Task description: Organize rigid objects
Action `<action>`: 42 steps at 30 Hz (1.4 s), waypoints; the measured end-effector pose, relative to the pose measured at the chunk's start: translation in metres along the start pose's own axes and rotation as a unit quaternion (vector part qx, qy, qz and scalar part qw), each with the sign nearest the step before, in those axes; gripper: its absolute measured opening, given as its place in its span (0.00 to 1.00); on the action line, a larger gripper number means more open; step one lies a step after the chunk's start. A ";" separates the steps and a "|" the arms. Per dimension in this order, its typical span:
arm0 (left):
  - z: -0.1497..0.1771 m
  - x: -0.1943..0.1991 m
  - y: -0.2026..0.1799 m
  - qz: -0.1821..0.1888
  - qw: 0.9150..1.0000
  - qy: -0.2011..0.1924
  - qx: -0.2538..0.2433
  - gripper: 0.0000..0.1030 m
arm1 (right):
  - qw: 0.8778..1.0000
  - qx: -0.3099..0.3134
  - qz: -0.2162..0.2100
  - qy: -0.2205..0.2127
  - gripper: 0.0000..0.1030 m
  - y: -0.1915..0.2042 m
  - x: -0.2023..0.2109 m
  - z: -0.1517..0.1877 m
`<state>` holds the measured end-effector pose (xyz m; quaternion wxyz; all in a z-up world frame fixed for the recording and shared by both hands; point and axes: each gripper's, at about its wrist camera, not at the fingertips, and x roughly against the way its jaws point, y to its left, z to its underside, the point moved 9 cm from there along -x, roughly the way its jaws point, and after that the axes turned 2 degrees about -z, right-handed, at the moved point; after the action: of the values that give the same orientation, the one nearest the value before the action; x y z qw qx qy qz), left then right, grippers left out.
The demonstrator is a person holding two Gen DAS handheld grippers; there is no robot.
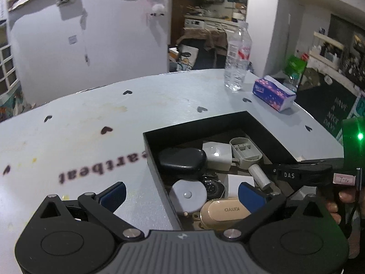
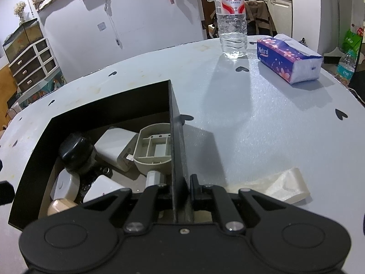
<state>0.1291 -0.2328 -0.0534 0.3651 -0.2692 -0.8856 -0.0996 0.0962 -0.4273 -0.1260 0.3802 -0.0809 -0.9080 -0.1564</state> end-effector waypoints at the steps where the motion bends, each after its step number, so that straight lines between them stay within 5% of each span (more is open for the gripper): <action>1: 0.002 0.000 0.002 -0.003 1.000 -0.003 0.008 1.00 | 1.000 0.001 0.002 -0.001 0.10 0.000 0.001 -0.001; 11: 0.011 0.002 0.024 -0.029 0.997 -0.013 0.070 1.00 | 0.996 0.035 0.019 -0.079 0.26 0.014 0.057 -0.039; 16: 0.011 0.007 0.030 -0.053 0.996 -0.028 0.072 1.00 | 0.992 0.048 0.013 -0.113 0.59 0.031 0.089 -0.043; 22: 0.019 0.010 0.031 -0.048 0.995 -0.029 0.080 1.00 | 0.993 0.049 0.020 -0.103 0.86 0.041 0.096 -0.025; 27: 0.026 0.011 0.031 -0.073 0.995 -0.024 0.064 1.00 | 0.994 0.055 0.038 -0.090 0.96 0.039 0.096 -0.011; 42: 0.041 0.018 0.035 -0.084 0.994 -0.012 0.069 1.00 | 0.993 0.071 0.068 -0.068 0.97 0.042 0.097 0.018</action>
<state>0.1131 -0.1811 -0.0711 0.3623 -0.1696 -0.9142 -0.0655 0.0277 -0.3788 -0.0594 0.3320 -0.1256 -0.9330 -0.0594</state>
